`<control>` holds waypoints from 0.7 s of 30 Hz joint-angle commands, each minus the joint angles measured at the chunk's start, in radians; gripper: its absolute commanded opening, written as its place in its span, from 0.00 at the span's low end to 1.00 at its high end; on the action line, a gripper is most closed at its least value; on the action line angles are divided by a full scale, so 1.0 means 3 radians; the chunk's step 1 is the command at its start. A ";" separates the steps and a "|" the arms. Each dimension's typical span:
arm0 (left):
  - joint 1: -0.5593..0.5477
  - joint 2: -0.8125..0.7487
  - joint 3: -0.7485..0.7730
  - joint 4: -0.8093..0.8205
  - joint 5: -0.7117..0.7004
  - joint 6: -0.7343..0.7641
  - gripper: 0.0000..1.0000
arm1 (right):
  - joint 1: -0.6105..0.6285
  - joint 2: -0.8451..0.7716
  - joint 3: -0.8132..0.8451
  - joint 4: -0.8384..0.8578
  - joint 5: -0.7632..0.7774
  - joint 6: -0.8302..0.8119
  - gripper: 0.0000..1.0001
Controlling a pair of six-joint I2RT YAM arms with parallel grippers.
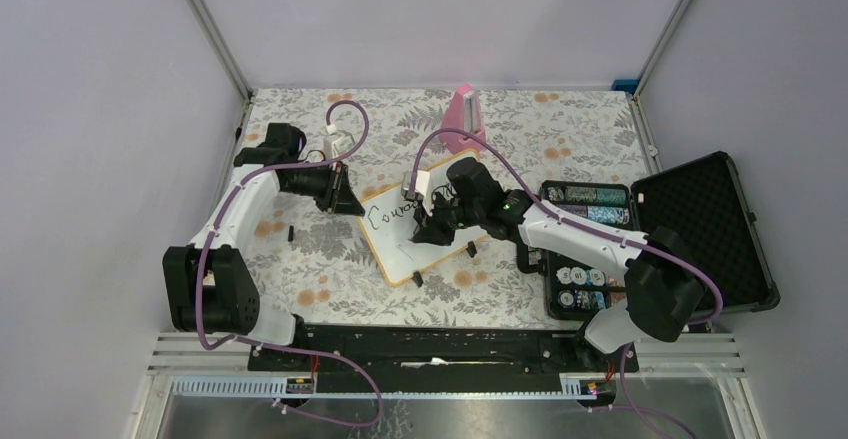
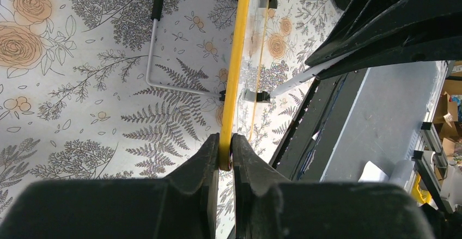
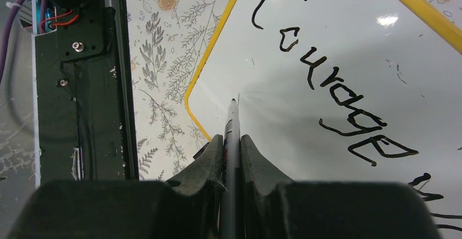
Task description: Write a sentence on the whiteboard
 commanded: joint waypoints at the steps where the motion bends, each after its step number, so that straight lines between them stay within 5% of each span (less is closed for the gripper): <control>1: -0.0018 0.0048 0.0011 0.0155 -0.0068 0.0054 0.11 | 0.0036 -0.0043 -0.0014 0.0164 0.0089 0.0033 0.00; 21: -0.0023 0.0037 0.0010 0.0154 -0.0082 0.0065 0.01 | 0.0035 0.0118 0.0121 0.0156 0.0305 0.0010 0.00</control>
